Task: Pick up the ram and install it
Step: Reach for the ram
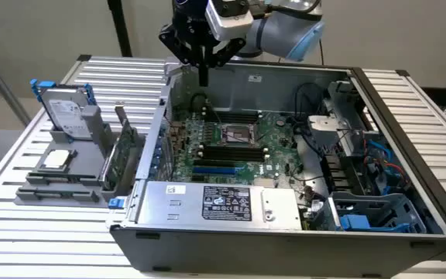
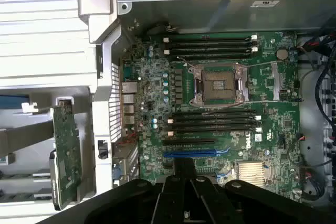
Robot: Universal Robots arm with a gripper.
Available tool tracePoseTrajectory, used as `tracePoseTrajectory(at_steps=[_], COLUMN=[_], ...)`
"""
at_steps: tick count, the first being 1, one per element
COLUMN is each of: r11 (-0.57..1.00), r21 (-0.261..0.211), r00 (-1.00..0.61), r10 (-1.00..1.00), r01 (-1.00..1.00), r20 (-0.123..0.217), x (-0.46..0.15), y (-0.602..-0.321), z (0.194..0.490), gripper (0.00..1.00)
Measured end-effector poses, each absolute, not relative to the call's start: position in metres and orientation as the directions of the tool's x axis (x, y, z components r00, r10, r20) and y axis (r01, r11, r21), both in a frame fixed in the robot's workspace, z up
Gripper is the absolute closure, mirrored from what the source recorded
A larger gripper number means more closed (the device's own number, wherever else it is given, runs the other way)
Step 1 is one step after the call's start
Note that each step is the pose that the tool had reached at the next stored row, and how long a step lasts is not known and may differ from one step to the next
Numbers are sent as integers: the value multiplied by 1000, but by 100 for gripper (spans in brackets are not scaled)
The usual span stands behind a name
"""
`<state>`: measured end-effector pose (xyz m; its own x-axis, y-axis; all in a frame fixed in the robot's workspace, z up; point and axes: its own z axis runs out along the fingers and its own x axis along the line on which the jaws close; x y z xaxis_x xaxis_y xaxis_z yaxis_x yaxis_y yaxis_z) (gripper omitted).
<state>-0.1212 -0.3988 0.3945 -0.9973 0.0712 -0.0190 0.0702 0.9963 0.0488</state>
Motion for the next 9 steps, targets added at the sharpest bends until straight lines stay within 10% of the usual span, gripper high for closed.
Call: tracePoseTrajectory(at_steps=[9], r11=[996], r21=[49], r00=[-997], r10=[71], r01=[70], r20=[-19], x=[-121], y=[-399], z=[395], gripper=[100])
